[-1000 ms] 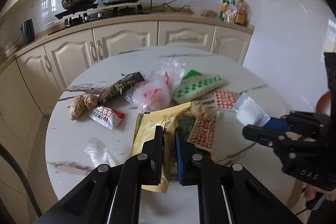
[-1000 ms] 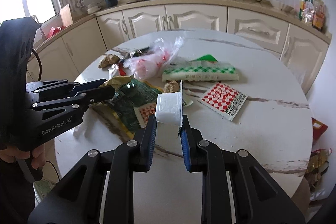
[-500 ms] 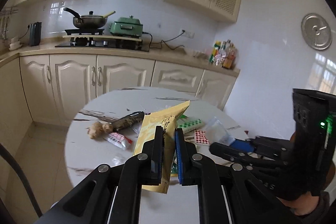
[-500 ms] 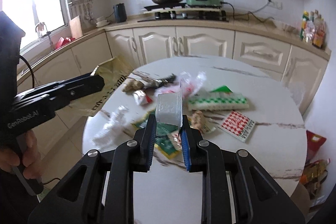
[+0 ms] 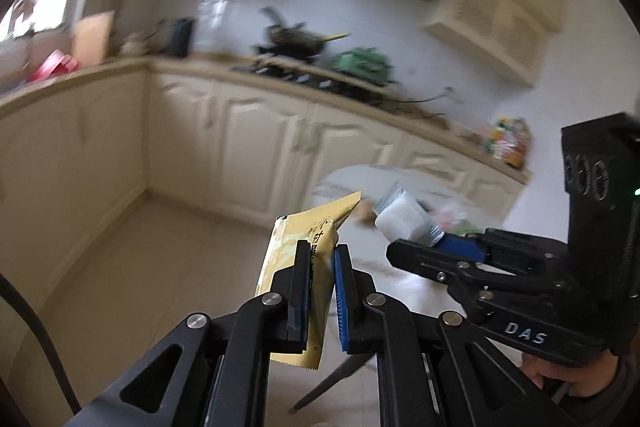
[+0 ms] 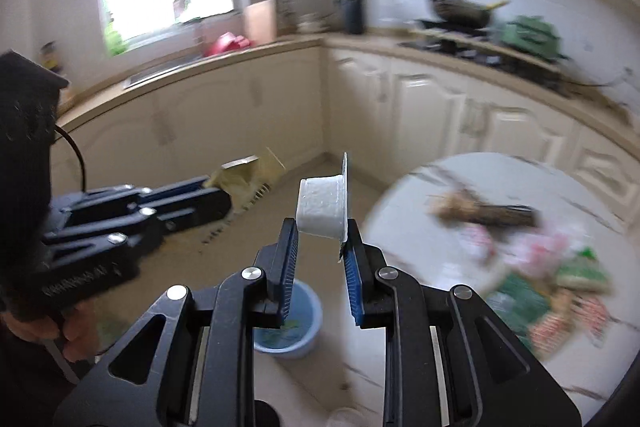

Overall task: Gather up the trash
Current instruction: 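Carry the white cup and yellow packet with both tools over the blue bucket, then open both tools to drop the cup and packet into the bucket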

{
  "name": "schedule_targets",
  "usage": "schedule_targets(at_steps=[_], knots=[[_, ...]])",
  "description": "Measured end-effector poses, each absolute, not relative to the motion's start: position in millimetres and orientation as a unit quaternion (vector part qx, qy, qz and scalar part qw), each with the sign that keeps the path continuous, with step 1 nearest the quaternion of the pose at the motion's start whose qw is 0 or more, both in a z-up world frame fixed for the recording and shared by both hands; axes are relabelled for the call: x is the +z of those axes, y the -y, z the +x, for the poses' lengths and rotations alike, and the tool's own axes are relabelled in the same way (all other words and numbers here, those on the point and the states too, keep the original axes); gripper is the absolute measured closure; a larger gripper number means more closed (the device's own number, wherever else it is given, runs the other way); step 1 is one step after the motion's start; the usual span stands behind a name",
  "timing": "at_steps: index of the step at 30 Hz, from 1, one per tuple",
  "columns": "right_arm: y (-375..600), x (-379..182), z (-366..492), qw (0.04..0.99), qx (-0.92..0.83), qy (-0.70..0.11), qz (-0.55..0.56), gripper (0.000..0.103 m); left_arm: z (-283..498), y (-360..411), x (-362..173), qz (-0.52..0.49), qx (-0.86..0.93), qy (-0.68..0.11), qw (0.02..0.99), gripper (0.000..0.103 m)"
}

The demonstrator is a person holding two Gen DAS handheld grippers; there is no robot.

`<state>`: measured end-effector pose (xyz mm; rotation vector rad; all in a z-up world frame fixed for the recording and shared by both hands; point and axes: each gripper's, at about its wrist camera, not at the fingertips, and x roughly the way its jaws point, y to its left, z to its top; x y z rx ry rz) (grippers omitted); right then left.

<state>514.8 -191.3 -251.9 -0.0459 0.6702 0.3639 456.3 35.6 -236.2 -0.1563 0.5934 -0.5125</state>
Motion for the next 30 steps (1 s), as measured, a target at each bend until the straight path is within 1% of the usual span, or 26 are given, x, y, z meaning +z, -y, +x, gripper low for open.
schedule_targets(at_steps=[4,6,10,14,15,16,18,19,21,23,24,26,28,29,30], knots=[[129.6,-290.0,544.7,0.905,0.228,-0.357,-0.045,0.082,472.7,-77.8,-275.6,-0.101,-0.204,-0.328,0.917,0.096],[106.1,-317.0,559.1,0.89,0.245,-0.382,-0.052,0.082,488.0,-94.6,-309.4,-0.108,-0.18,-0.368,0.906,0.096],[72.8,-396.3,592.1,0.852,0.256,-0.454,-0.058,0.082,519.5,-110.8,-372.3,-0.107,-0.136,-0.444,0.879,0.096],[58.0,-477.3,619.7,0.813,0.262,-0.517,-0.057,0.082,545.8,-115.8,-422.7,-0.112,-0.119,-0.495,0.854,0.096],[56.6,-488.0,624.3,0.808,0.262,-0.525,-0.056,0.082,552.8,-117.6,-431.5,-0.108,-0.113,-0.502,0.85,0.096],[54.3,-510.4,633.4,0.796,0.26,-0.544,-0.05,0.082,560.3,-119.0,-440.5,-0.103,-0.104,-0.512,0.846,0.096],[54.2,-530.8,644.5,0.788,0.26,-0.557,-0.036,0.082,577.5,-128.1,-457.9,-0.104,-0.091,-0.528,0.838,0.094],[54.3,-542.4,651.1,0.783,0.261,-0.563,-0.031,0.082,588.8,-129.9,-461.0,-0.106,-0.086,-0.53,0.837,0.092],[54.0,-559.3,661.9,0.776,0.265,-0.572,-0.023,0.082,598.0,-137.0,-466.9,-0.103,-0.072,-0.53,0.839,0.082],[54.4,-569.2,670.1,0.771,0.268,-0.578,-0.015,0.081,608.7,-142.8,-470.4,-0.106,-0.067,-0.53,0.838,0.048],[56.0,-573.8,674.9,0.768,0.27,-0.581,-0.008,0.081,609.2,-142.7,-470.7,-0.108,-0.063,-0.528,0.84,0.044],[55.8,-578.5,677.9,0.765,0.275,-0.582,-0.003,0.079,612.8,-146.6,-468.1,-0.105,-0.052,-0.525,0.843,0.043],[59.3,-579.0,679.9,0.765,0.282,-0.579,0.002,0.078,599.7,-154.6,-463.6,-0.112,-0.04,-0.522,0.845,0.039],[54.6,-580.2,680.6,0.766,0.284,-0.577,0.003,0.076,596.3,-154.2,-459.2,-0.117,-0.036,-0.521,0.845,0.039],[54.9,-578.1,680.2,0.767,0.285,-0.575,0.002,0.07,592.5,-158.1,-454.3,-0.12,-0.034,-0.52,0.845,0.039]])
